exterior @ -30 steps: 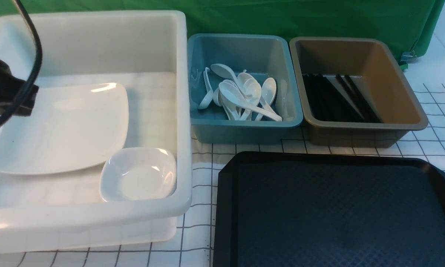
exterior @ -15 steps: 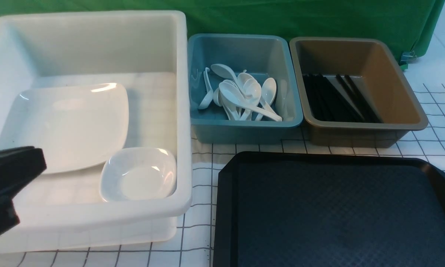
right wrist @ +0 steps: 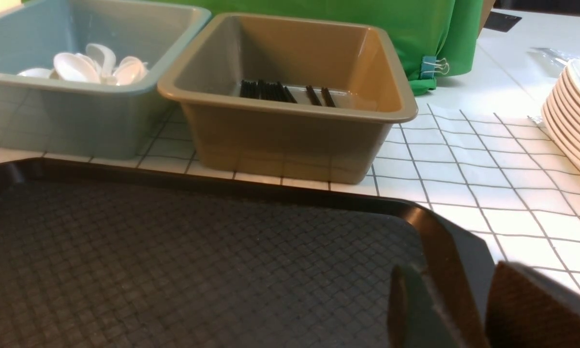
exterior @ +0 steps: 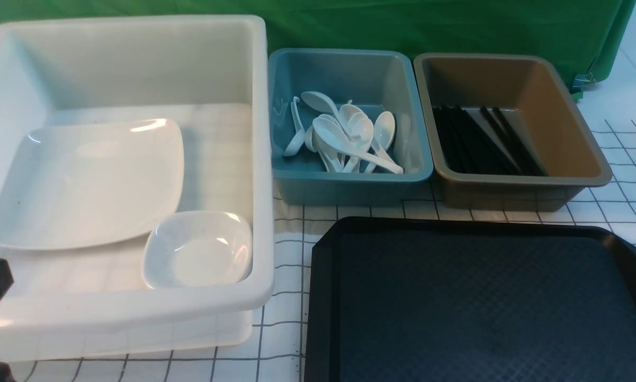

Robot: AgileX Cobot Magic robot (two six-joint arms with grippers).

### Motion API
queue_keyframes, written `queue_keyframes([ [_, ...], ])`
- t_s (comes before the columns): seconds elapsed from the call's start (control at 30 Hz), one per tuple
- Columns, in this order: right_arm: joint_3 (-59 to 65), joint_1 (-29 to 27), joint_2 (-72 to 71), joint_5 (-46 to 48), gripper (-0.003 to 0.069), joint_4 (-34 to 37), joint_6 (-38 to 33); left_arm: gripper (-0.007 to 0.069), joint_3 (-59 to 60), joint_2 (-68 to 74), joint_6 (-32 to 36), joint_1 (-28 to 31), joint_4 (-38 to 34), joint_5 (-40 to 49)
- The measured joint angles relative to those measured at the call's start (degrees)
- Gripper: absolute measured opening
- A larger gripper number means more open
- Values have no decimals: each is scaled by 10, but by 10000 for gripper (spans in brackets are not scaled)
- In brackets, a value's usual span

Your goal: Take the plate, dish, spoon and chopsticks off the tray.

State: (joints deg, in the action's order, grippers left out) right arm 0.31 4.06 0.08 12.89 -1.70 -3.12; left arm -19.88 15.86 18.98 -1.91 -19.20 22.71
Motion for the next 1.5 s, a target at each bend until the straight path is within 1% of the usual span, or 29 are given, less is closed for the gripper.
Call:
queue_keyframes([
  [0.03,0,0,0,0,239,0,0,4,0,0,0,0,54,-1],
  [0.07,0,0,0,0,239,0,0,4,0,0,0,0,59,-1],
  [0.13,0,0,0,0,239,0,0,4,0,0,1,0,107,-1],
  [0.23,0,0,0,0,239,0,0,4,0,0,1,0,128,-1],
  [0.37,0,0,0,0,239,0,1,4,1,0,1,0,132,-2],
  [0.5,0,0,0,0,240,0,1,4,21,-15,-4,0,110,-32],
  [0.6,0,0,0,1,239,0,1,4,65,-52,-52,0,104,-83],
  [0.63,0,0,0,1,239,0,0,4,92,-72,-87,0,117,-104],
  [0.67,0,0,0,1,239,0,0,4,107,-88,-108,0,128,-117],
  [0.77,0,0,0,1,239,0,0,4,164,-126,-179,0,160,-134],
  [0.87,0,0,0,1,239,0,0,4,197,-152,-210,0,173,-134],
  [1.1,0,0,0,1,239,0,0,4,202,-159,-222,0,178,-104],
  [1.5,0,0,0,1,239,0,0,4,202,-159,-222,0,178,-104],
])
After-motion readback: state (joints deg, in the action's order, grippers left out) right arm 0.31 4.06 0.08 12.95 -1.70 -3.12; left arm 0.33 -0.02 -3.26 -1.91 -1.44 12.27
